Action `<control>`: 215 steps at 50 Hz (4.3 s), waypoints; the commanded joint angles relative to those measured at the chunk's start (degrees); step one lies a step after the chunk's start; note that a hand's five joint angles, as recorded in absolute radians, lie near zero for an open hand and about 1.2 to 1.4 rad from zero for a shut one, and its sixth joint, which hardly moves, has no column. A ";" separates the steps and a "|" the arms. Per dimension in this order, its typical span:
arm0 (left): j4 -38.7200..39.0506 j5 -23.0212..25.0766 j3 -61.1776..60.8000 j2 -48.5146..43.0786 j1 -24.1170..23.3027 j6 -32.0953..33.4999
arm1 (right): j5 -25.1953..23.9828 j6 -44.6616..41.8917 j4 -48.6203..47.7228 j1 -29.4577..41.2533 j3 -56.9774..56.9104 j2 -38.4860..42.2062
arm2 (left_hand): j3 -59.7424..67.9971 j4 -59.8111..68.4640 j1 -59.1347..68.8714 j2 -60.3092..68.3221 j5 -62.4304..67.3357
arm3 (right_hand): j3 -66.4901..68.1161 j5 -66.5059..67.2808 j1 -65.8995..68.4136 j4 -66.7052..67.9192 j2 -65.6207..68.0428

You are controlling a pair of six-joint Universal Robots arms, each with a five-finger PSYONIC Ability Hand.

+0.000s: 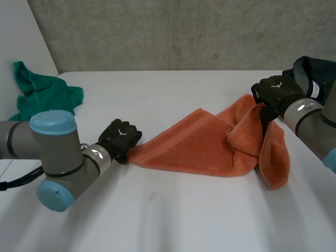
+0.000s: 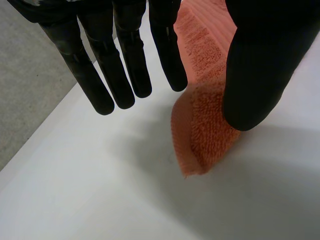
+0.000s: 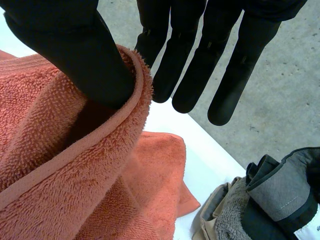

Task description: Fold the laundry.

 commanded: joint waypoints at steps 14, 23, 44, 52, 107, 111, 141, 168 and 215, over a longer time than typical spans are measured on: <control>-4.73 -6.76 2.68 10.87 -1.15 1.95 | 0.00 -1.04 1.25 -2.67 3.00 -6.55 | 39.23 39.12 38.81 39.23 39.34 | 11.96 12.04 15.03 11.46 12.31; -12.98 -4.84 5.48 35.02 2.89 -7.17 | -3.07 -5.00 4.58 -6.81 -4.62 -20.95 | 39.23 39.12 38.81 39.23 39.34 | 11.96 12.04 15.03 11.46 12.31; -19.94 0.62 6.20 35.76 11.51 -16.86 | 0.53 -15.09 1.63 6.36 -42.70 20.23 | 39.23 39.12 38.81 39.23 39.34 | 11.96 12.04 15.03 11.46 12.31; -19.59 -2.45 5.40 31.80 12.39 -14.57 | 4.83 -19.59 -26.76 10.07 -46.75 38.61 | 39.23 39.12 38.81 39.23 39.34 | 11.96 12.04 15.03 11.46 12.31; -23.81 -8.43 21.83 32.24 2.73 -18.62 | 3.26 11.35 19.00 10.94 -8.62 8.03 | 39.23 39.12 38.81 39.23 39.34 | -16.51 -16.43 -13.44 -17.00 -16.16; -24.51 -8.78 22.89 32.06 1.49 -18.53 | -0.43 11.87 16.90 12.87 -3.25 8.12 | 39.23 39.12 38.81 39.23 39.34 | -15.82 -15.74 -12.75 -16.31 -15.47; -24.86 -9.22 22.63 33.12 2.46 -19.06 | 9.32 9.86 -10.96 19.38 -9.48 25.08 | 39.23 39.12 38.81 39.23 39.34 | -22.74 -22.65 -19.66 -23.23 -22.38; -29.26 -8.17 15.59 14.24 11.78 -8.42 | -0.26 -18.01 25.69 4.62 -10.27 -5.60 | 39.23 39.12 38.81 39.23 39.34 | 11.96 12.04 15.03 11.46 12.31; -0.79 -12.66 11.38 1.68 14.85 -28.91 | -5.45 -19.32 -0.32 5.31 -10.47 14.52 | 39.23 39.12 38.81 39.23 39.34 | 11.96 12.04 15.03 11.46 12.31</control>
